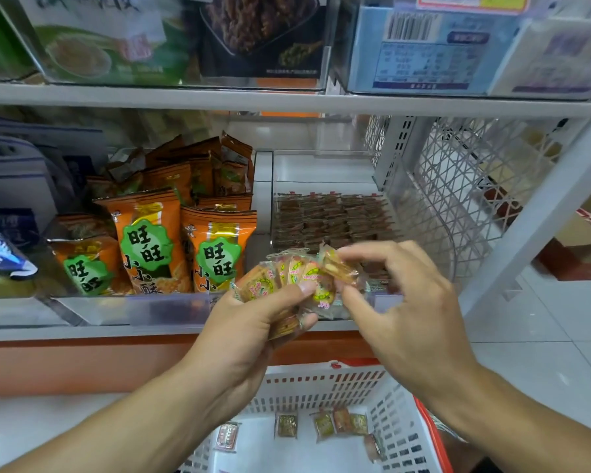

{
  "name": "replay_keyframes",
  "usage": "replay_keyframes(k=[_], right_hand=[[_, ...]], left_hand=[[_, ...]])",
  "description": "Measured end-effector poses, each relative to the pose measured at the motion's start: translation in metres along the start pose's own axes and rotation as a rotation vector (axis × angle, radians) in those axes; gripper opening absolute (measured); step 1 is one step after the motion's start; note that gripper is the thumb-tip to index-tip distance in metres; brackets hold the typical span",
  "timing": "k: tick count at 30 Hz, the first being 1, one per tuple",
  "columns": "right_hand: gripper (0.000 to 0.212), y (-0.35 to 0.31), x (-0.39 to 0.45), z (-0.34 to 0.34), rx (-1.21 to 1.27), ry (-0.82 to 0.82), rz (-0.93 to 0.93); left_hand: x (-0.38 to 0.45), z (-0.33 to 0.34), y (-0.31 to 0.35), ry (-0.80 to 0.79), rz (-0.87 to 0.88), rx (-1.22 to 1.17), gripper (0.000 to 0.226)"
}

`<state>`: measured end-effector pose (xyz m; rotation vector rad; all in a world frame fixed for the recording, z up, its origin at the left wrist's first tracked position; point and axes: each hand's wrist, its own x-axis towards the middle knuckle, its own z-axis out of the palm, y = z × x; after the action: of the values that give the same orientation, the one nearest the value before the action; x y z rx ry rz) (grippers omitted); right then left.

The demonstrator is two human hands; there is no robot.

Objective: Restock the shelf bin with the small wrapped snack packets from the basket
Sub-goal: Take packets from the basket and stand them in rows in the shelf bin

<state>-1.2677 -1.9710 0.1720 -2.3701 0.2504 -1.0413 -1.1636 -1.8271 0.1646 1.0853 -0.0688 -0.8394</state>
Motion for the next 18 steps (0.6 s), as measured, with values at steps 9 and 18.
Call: replay_keyframes(k=[9,18], right_hand=[[0.015,-0.004,-0.006,0.004,0.134,-0.098,0.083],[0.064,0.005,-0.002,0.015,0.638,-0.114,0.559]], left_hand=[[0.002,-0.002,0.005,0.017,0.016,-0.054,0.03],[0.003,-0.001,0.002,0.054,0.039,-0.042,0.035]])
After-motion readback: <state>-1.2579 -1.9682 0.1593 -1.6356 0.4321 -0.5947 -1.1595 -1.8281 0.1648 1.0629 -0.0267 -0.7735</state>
